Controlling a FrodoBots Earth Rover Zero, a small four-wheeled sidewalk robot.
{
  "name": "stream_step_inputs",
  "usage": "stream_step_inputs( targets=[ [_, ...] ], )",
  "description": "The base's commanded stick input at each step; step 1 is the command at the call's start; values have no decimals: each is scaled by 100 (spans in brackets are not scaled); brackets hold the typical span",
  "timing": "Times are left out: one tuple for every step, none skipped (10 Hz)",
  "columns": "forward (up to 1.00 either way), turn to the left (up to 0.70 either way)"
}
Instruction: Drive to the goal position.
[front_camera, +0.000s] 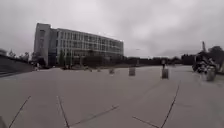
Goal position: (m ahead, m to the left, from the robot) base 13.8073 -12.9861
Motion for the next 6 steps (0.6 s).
stream_step_inputs(
  targets=[
    [100, 0],
    [100, 0],
    [100, 0],
    [100, 0],
    [100, 0],
    [100, 0]
  ],
)
